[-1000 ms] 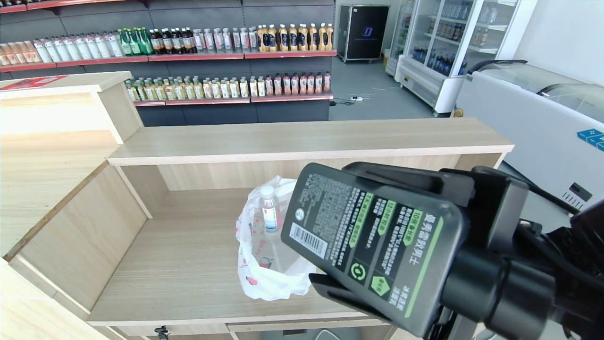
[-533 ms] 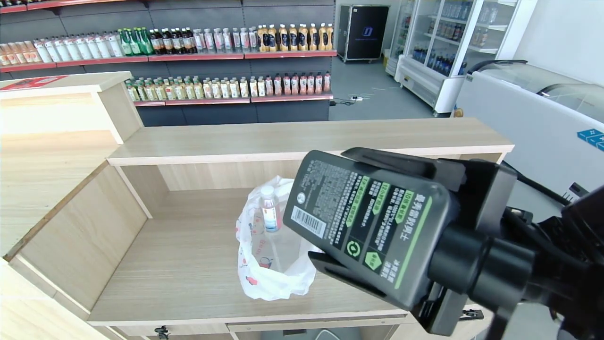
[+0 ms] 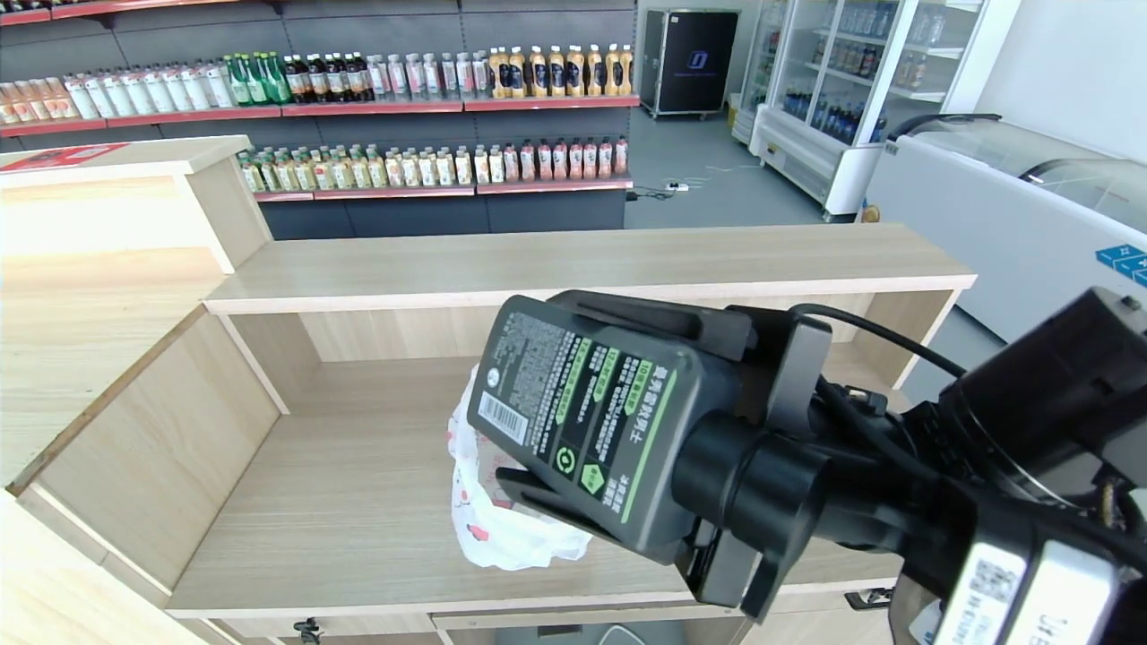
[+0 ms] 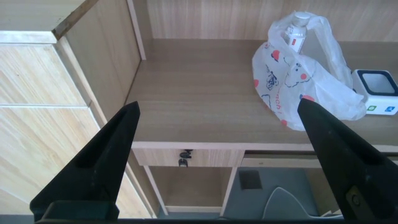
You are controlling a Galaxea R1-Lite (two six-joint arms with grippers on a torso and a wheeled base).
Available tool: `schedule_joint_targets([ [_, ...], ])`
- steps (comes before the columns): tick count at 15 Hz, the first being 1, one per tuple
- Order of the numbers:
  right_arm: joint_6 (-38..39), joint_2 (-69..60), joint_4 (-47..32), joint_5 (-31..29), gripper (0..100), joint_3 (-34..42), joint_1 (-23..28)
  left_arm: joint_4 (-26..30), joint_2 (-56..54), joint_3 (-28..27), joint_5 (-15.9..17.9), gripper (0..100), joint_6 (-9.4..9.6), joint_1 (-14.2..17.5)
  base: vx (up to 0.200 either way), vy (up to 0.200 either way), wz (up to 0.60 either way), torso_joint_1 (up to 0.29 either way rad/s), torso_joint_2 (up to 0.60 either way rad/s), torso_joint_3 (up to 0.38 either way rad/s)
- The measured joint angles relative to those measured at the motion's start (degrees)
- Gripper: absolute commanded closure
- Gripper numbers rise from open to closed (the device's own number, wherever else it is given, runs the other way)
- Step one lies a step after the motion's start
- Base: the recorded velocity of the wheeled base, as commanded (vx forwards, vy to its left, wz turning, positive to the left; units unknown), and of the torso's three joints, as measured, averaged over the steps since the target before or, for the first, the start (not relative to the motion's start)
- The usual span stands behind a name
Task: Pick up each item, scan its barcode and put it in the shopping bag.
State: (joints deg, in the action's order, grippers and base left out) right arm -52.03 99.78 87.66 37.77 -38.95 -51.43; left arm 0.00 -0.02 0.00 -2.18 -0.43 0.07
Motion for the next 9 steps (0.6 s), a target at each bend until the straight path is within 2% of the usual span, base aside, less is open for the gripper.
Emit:
schedule_joint_targets([
  [6, 0.00, 2.01, 0.11, 0.00, 100, -1.71, 0.02, 0.00, 0.00, 0.00, 0.02, 0, 0.00, 0.00, 0.000, 0.000, 0.00, 0.000, 0.00, 0.000],
  [9, 0.00, 3.96, 0.04, 0.02, 100, -5.92, 0.11, 0.00, 0.00, 0.00, 0.00, 0, 0.00, 0.02, 0.000, 0.000, 0.00, 0.000, 0.00, 0.000],
])
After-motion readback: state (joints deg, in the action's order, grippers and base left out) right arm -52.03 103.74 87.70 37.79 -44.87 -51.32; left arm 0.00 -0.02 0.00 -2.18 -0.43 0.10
